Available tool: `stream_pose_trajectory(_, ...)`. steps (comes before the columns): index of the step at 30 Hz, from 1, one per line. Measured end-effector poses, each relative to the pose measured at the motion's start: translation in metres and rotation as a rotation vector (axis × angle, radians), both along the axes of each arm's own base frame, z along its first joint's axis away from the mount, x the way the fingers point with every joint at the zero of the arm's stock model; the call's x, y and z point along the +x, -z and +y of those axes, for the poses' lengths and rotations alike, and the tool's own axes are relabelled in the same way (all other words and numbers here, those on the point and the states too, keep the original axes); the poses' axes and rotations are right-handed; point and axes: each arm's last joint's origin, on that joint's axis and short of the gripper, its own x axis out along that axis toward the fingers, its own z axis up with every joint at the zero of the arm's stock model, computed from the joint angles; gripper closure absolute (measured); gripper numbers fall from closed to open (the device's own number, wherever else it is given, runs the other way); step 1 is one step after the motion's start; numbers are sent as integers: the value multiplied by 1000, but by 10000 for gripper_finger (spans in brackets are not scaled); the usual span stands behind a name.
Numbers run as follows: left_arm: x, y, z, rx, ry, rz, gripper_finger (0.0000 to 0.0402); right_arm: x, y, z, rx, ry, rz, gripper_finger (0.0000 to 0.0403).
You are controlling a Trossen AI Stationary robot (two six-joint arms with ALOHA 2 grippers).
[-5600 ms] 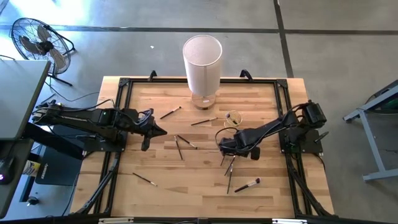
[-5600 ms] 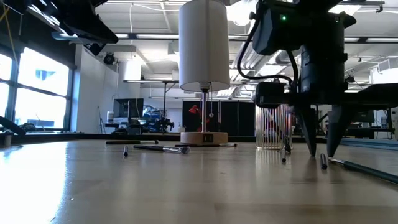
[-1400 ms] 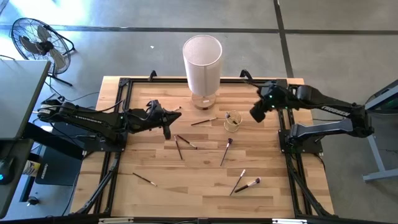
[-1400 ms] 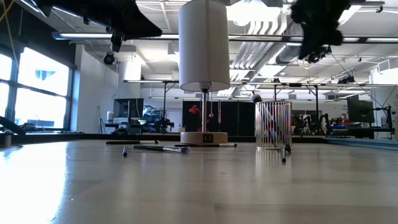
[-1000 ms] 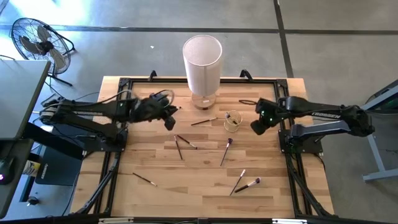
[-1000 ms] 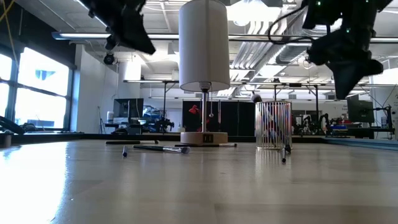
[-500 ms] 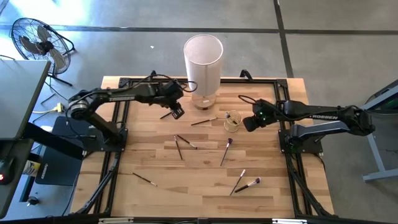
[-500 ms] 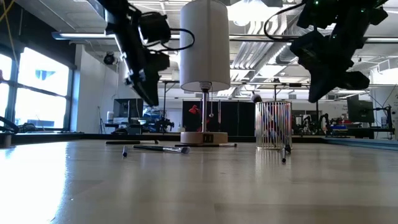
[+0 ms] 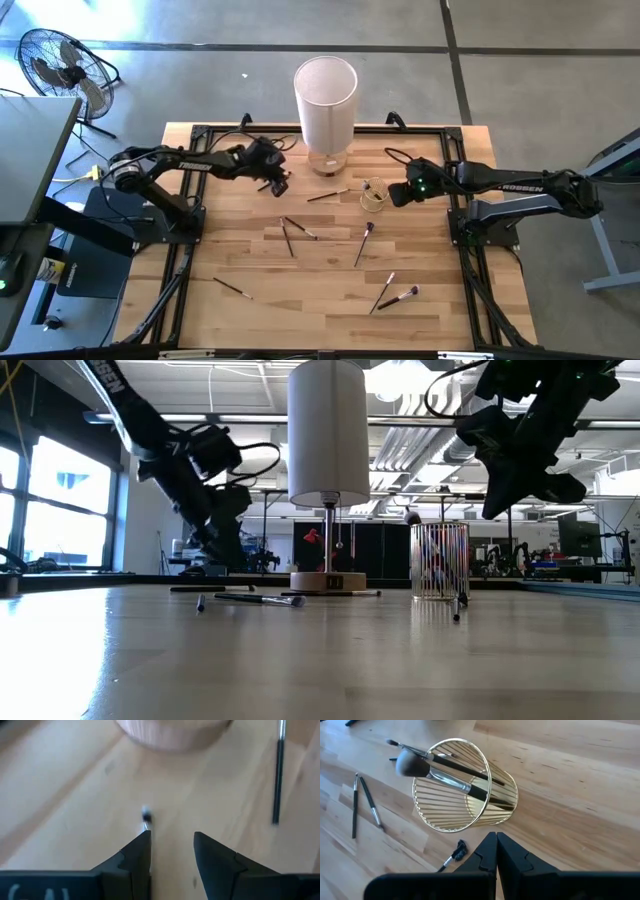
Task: Pick & Place Makeup Brushes
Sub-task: Put the black eyeshadow brush into the makeup brush holder
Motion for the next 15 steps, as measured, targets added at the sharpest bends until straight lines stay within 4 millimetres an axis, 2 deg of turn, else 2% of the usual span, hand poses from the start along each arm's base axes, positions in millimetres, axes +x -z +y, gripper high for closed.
stream_pose_trajectory(4,-6,2,9,68,4,-22,254,1,-1,0,-2,1,-12,401)
stream_pose_trajectory(7,-3,3,18,114,19,-24,254,2,-2,-1,-9,3,-30,402)
stream_pose_trajectory(15,9,18,27,76,74,61,254,3,-3,-1,-7,27,-47,402)
